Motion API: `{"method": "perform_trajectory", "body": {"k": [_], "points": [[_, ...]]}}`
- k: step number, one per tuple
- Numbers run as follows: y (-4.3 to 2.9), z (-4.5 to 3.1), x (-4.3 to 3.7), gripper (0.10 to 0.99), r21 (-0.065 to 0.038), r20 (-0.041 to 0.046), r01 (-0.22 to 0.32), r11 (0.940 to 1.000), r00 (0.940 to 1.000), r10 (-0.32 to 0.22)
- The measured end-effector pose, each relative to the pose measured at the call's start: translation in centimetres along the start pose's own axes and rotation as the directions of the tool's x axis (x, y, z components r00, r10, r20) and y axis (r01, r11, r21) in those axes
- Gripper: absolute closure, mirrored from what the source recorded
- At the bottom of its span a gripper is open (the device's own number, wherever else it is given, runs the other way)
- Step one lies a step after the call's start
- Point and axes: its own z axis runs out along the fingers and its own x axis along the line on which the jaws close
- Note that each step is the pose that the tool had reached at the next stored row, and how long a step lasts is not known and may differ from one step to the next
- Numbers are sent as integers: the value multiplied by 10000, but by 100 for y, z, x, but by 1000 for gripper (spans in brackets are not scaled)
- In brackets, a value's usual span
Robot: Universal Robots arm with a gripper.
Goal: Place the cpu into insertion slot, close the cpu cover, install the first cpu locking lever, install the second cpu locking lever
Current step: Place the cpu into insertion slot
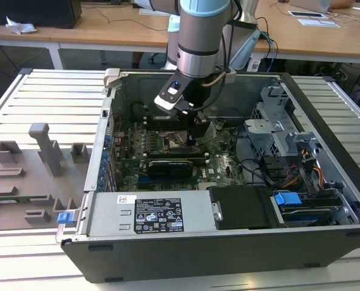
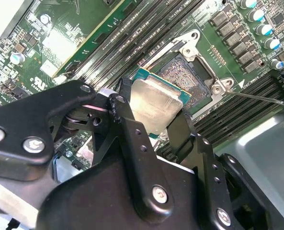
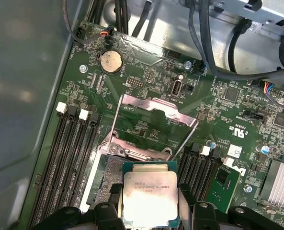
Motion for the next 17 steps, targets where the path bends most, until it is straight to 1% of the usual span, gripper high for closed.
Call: {"method": "perform_trajectory", "body": {"k": [8,17], "points": [[0,0,0,545,23,15,-321,9995,9995,321],[0,0,0,545,54,38,-766,9970,9971,766]]}}
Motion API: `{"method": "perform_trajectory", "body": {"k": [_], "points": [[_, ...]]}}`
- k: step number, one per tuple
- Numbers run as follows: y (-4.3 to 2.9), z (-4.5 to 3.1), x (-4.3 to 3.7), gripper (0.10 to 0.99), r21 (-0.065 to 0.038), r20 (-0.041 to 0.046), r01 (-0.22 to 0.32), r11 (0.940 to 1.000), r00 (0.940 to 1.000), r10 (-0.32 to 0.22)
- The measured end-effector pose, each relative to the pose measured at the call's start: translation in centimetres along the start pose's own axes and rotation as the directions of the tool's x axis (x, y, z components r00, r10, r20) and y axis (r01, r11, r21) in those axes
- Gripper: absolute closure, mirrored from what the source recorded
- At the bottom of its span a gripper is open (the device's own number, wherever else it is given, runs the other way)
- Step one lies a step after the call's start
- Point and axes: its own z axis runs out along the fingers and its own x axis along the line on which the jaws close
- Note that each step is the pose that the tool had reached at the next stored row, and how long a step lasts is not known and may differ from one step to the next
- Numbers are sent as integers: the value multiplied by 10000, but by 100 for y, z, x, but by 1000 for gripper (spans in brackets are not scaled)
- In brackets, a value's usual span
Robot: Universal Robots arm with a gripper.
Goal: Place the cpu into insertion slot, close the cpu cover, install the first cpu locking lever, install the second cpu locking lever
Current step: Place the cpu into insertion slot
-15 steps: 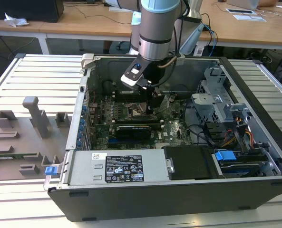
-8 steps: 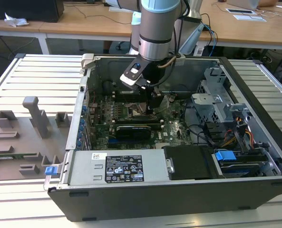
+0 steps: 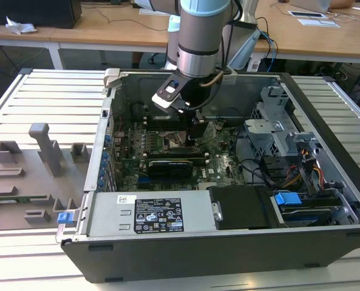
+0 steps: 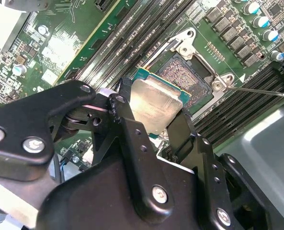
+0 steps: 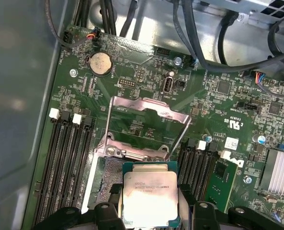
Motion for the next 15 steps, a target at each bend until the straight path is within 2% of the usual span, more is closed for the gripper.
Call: {"method": "perform_trajectory", "body": {"k": [10,15], "points": [[0,1,0,545,29,12,-434,9991,9991,434],[2,5,3,545,40,-44,-792,9968,9968,792]]}}
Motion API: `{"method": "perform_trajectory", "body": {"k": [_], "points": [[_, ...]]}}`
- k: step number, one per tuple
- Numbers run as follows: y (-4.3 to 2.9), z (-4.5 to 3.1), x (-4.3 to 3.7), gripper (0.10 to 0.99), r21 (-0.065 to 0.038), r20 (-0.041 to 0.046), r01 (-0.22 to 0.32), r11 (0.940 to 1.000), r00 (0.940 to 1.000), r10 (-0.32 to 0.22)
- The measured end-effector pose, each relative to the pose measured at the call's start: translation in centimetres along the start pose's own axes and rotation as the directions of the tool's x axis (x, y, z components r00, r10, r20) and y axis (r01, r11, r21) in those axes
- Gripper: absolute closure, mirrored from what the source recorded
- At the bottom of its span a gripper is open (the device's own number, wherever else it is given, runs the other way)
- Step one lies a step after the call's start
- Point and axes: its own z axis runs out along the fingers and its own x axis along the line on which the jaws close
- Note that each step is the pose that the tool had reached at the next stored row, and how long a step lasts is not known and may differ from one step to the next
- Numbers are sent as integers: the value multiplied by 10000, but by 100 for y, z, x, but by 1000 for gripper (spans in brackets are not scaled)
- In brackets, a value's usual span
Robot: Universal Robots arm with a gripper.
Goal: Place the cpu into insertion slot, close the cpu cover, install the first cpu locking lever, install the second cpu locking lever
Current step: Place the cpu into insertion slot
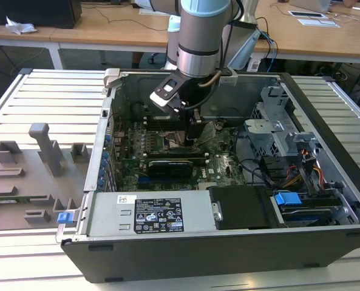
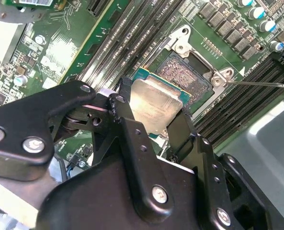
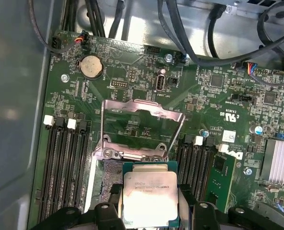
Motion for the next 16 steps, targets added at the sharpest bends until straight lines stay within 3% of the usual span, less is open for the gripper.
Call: {"method": "perform_trajectory", "body": {"k": [3,7,16], "points": [[4,-1,20,545,2,-15,-46,10000,10000,46],[21,-7,133,545,3,-15,-57,10000,10000,57],[23,-8,144,545,4,-16,-102,9999,9999,102]]}}
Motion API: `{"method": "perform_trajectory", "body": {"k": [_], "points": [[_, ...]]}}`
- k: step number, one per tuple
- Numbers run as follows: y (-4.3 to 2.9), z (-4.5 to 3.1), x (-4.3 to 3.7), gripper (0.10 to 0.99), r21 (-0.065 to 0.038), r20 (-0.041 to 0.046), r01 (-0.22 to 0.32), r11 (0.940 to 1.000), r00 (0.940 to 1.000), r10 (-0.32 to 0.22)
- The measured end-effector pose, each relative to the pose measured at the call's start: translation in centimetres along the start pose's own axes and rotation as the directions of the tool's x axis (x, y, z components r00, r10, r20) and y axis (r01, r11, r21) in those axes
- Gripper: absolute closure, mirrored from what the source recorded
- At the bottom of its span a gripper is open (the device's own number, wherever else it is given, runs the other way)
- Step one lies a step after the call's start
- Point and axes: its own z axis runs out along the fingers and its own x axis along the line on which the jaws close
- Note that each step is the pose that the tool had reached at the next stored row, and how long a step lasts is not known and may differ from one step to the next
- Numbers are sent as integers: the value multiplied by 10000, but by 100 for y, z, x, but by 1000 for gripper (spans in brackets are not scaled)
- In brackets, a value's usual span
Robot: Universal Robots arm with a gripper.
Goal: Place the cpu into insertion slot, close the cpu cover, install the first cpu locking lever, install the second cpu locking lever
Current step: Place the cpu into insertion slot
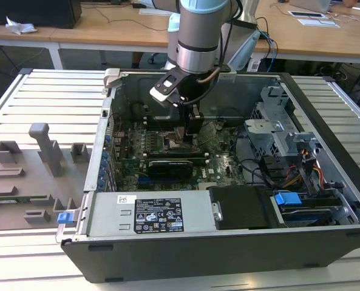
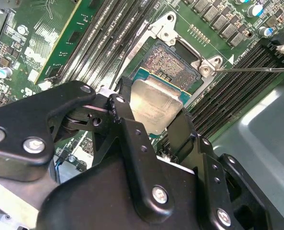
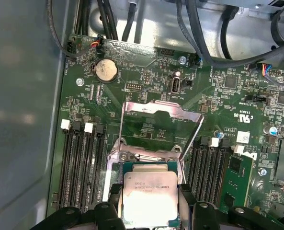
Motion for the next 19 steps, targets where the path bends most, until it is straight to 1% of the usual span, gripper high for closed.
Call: {"method": "perform_trajectory", "body": {"k": [2,3,4,5,6,7,8,10,12,14,15,17,18,19], "points": [[0,0,0,545,8,-4,-152,9999,9999,152],[0,2,0,545,41,-24,-784,9969,9969,784],[0,3,0,545,76,-42,-1448,9894,9894,1448],[0,4,0,545,106,-55,-1990,9799,9800,1991],[0,5,0,545,120,-60,-2227,9748,9749,2228],[0,5,0,545,137,-66,-2535,9672,9673,2536],[0,6,0,545,148,-70,-2716,9623,9623,2717],[0,6,0,545,173,-77,-3129,9496,9497,3131],[0,7,0,545,185,-80,-3332,9427,9427,3334],[0,7,0,545,201,-83,-3581,9335,9336,3583],[0,7,0,545,211,-85,-3750,9268,9269,3752],[0,8,0,545,236,-90,-4143,9099,9100,4145],[0,8,0,545,245,-91,-4287,9031,9032,4290],[0,8,1,545,258,-93,-4469,8942,8944,4472]]}}
